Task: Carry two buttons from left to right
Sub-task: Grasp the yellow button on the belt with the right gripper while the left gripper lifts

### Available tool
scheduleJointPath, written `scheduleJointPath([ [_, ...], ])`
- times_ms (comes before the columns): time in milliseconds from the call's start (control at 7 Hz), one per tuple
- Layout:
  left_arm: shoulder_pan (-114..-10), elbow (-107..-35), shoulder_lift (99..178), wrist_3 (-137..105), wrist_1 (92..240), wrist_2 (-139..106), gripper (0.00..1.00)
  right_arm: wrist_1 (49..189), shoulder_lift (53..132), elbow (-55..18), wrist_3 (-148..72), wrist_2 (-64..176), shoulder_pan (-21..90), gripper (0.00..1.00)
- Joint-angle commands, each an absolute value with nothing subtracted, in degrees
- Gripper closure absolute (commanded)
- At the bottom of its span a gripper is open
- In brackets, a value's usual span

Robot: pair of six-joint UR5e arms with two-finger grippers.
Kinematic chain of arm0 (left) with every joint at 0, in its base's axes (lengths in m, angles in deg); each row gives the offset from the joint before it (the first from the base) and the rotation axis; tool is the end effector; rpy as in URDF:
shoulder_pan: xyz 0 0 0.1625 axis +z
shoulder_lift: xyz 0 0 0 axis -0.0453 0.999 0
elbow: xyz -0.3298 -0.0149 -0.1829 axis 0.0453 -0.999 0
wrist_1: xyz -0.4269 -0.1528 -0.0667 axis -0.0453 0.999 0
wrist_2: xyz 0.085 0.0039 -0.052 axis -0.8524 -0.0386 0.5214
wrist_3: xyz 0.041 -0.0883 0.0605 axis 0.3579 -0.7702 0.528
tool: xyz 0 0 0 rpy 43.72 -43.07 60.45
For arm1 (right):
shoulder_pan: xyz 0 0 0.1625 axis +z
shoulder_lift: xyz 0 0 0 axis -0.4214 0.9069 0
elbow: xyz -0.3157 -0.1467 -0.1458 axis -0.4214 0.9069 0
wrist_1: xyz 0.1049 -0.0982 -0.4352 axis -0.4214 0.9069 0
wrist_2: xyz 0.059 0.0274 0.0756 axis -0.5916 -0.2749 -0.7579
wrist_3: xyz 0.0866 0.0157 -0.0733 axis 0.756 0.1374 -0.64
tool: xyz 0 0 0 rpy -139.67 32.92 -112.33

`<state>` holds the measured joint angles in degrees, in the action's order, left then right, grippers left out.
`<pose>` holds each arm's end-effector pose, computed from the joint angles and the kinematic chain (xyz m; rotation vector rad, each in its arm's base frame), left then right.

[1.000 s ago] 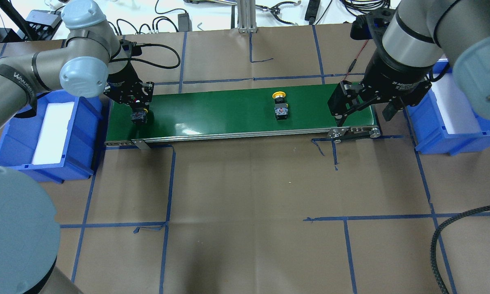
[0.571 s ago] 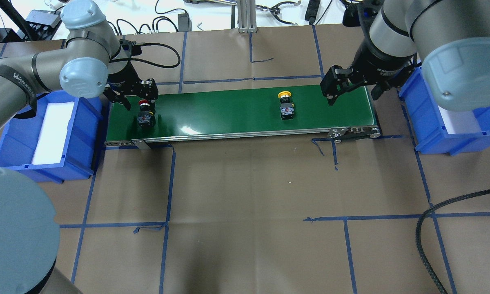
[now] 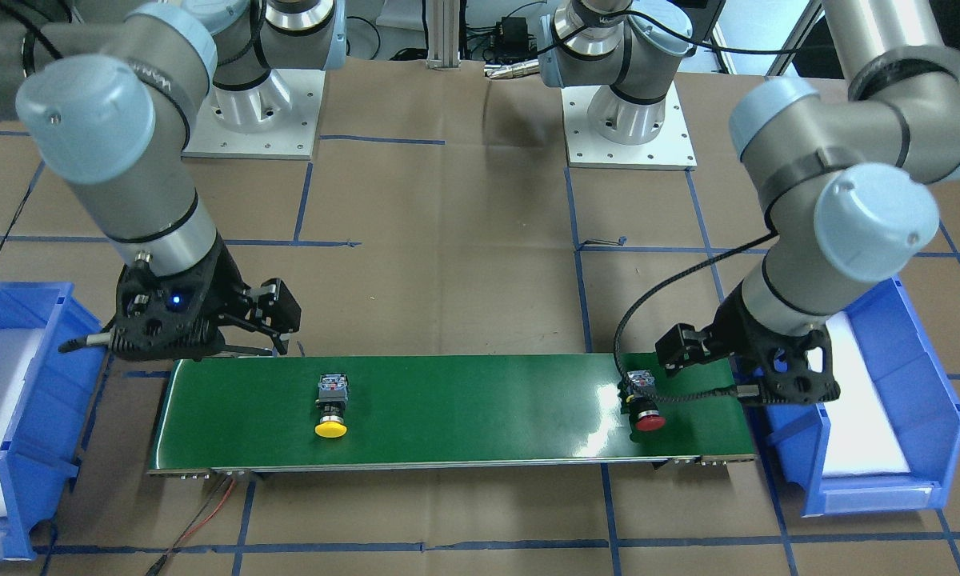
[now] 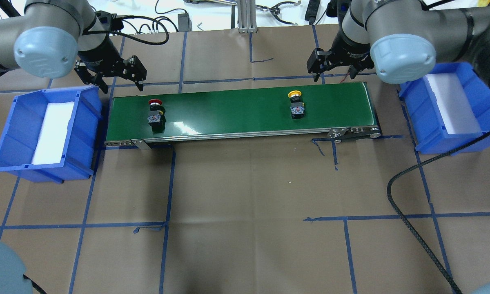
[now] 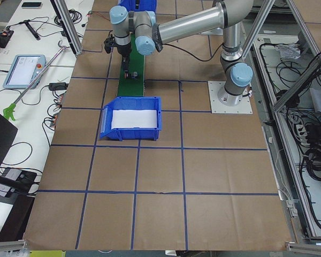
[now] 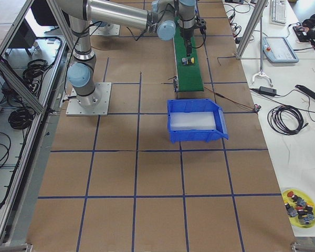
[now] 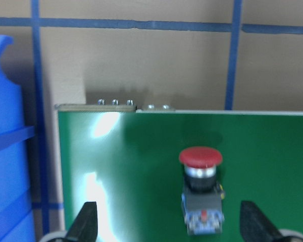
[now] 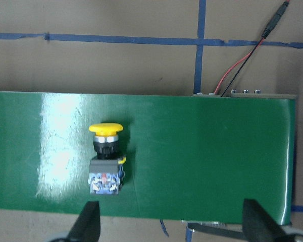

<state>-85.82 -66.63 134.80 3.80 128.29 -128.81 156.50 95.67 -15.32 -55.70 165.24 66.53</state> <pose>-0.0570 -0.6392 0.3128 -0.0429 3.1330 0.0329 0.1567 -0.6409 0.2972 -0.0776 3.0713 -0.2032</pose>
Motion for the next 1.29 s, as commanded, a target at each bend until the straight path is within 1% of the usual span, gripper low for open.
scheduleJointPath([
  [0,-86.44,-67.03,126.32,2.66,137.07,-128.49,0.00,156.67,87.96,-10.25,-55.19,165.12,66.66,0.00],
  [143,-86.62,-68.42,123.33,2.04,139.19,-128.40,0.00,156.67,86.55,-10.23,-54.15,165.21,66.92,0.00],
  [286,-86.62,-69.48,121.91,0.21,140.69,-128.31,0.00,156.49,85.75,-10.23,-51.44,165.04,67.19,0.00],
  [571,-87.49,-69.14,121.89,-0.34,140.70,-128.14,0.00,156.14,85.39,-10.67,-48.18,162.41,67.28,0.00],
  [714,-90.46,-68.36,122.15,-0.34,140.44,-129.01,0.00,156.05,85.30,-11.28,-47.99,162.40,67.28,0.01],
  [857,-91.18,-68.44,122.42,-0.34,140.35,-128.32,0.00,156.40,85.22,-13.11,-47.99,162.31,67.28,0.01],
  [1143,-91.10,-70.01,121.19,0.71,139.92,-128.75,0.00,156.76,83.73,-14.45,-48.16,162.66,67.19,0.01],
])
